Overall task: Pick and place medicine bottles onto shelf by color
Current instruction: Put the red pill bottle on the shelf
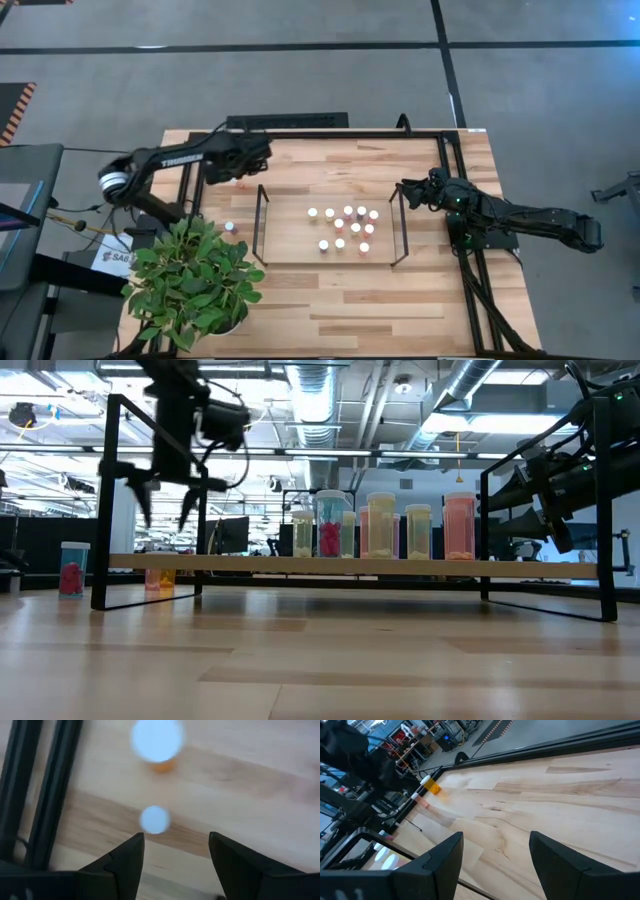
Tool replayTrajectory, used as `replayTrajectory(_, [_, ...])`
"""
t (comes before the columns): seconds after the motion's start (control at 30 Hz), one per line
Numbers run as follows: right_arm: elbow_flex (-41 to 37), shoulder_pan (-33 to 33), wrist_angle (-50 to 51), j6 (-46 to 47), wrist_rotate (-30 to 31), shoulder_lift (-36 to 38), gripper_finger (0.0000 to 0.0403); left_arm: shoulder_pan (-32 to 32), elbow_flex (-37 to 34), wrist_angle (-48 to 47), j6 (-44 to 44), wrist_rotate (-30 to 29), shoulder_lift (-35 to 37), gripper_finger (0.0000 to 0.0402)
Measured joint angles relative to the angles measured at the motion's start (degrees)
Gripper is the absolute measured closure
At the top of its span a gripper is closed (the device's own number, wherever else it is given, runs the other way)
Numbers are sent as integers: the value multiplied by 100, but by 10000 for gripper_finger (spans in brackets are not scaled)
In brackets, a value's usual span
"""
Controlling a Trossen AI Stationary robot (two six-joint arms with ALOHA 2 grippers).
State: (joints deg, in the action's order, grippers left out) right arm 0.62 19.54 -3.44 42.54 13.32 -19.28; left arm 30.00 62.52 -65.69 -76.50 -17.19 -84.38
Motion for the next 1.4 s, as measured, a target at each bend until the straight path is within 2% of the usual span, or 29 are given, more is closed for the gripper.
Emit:
replayTrajectory(0.13, [0,1,0,0,0,1,154,0,-654,233,-469,-11,369,191])
replayTrajectory(0.23, [0,1,0,2,0,1,154,0,-885,290,-676,-59,453,191])
replayTrajectory(0.37, [0,0,-1,1,0,1,154,0,-1115,745,-686,-299,457,191])
replayTrajectory(0.77, [0,1,0,0,0,-1,154,132,-1705,1613,-572,-394,457,191])
replayTrajectory(1.2, [0,-1,-2,0,0,1,154,205,-1884,1930,-578,-411,451,191])
replayTrajectory(1.4, [0,0,-1,2,0,0,154,219,-1882,1960,-734,-220,110,191])
